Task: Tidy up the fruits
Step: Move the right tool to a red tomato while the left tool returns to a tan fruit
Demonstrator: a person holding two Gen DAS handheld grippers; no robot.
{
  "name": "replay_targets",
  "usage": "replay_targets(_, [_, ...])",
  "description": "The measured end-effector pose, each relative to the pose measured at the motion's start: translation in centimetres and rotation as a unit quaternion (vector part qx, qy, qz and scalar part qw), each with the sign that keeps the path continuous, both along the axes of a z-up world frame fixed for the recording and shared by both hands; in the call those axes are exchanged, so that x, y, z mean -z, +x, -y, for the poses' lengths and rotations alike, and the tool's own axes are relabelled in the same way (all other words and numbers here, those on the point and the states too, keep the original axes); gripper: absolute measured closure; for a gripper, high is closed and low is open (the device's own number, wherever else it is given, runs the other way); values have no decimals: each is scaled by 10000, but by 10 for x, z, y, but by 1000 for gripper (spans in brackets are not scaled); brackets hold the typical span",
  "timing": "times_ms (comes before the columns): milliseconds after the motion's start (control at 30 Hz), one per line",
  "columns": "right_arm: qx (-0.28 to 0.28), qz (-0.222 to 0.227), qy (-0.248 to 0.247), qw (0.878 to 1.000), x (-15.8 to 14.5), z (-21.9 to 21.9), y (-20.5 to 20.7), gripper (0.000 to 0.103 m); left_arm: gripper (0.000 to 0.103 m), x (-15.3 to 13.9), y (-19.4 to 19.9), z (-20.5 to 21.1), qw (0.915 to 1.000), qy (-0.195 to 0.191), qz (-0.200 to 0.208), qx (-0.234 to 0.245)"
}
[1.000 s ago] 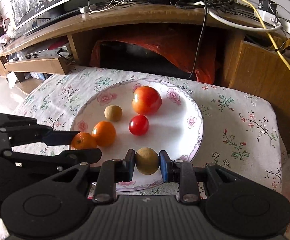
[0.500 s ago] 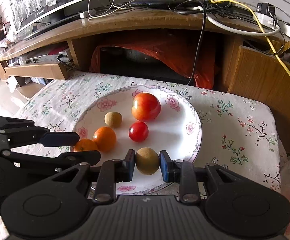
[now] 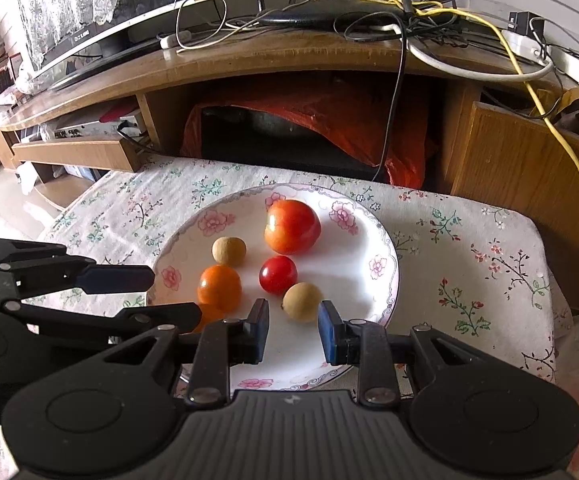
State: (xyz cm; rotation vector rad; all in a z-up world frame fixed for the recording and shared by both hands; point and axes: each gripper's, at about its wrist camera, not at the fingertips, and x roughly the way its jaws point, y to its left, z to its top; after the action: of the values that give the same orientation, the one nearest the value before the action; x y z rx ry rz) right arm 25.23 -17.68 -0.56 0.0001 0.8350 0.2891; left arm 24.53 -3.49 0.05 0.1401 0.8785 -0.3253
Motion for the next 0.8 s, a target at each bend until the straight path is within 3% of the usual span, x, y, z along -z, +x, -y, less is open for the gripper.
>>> replay_targets(433, [34,103,33,9999,-18,-5,-26,75,43,-15,-27,-9,9998,-6,174,9])
replay_targets(800, [-160,-99,10,9998,-14,-20,-56,75,42,-10,-56,-25,10000,-62,-40,-5])
